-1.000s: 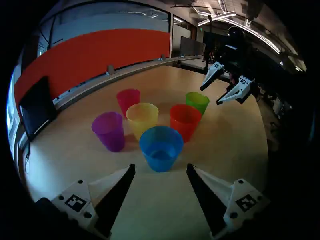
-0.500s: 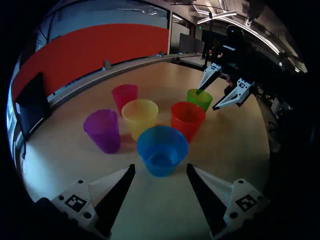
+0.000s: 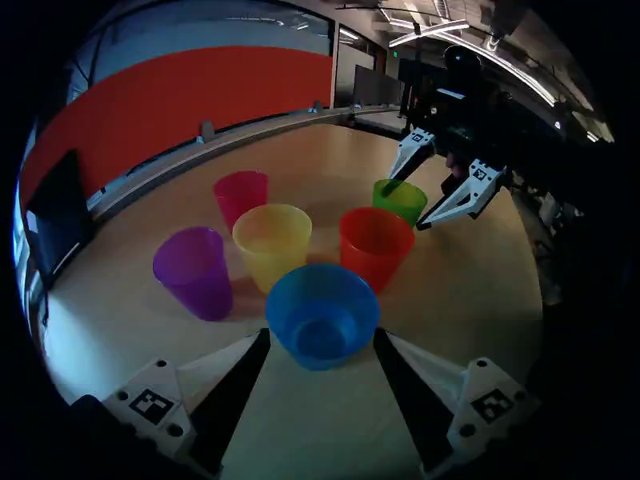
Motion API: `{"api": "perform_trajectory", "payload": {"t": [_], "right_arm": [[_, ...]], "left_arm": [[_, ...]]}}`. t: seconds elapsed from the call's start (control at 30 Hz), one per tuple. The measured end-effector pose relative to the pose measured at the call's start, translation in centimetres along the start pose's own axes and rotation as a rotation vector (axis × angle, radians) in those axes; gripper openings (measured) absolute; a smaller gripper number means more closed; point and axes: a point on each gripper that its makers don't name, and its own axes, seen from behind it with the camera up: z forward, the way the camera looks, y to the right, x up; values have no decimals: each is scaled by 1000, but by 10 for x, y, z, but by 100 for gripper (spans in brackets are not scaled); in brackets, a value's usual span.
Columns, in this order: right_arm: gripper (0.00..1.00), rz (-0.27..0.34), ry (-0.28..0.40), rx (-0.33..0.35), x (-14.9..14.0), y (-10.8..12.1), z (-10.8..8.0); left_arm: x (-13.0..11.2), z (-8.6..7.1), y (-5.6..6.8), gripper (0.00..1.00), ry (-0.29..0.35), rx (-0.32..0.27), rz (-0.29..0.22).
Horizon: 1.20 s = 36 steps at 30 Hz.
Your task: Pour water
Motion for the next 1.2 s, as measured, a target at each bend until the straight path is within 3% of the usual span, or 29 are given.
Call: {"api": "perform_trajectory", "payload": {"t": [0.73, 0.93, 1.2], "right_arm": [[100, 3, 34, 10, 11, -2, 5], [100, 0, 34, 8, 10, -1, 6], [93, -4, 31, 3, 7, 1, 10]], "left_arm": [[8, 14, -2, 95, 11, 5, 14], [4, 16, -2, 85, 0, 14, 21], [4, 16, -2, 84, 1, 10, 9]]}}
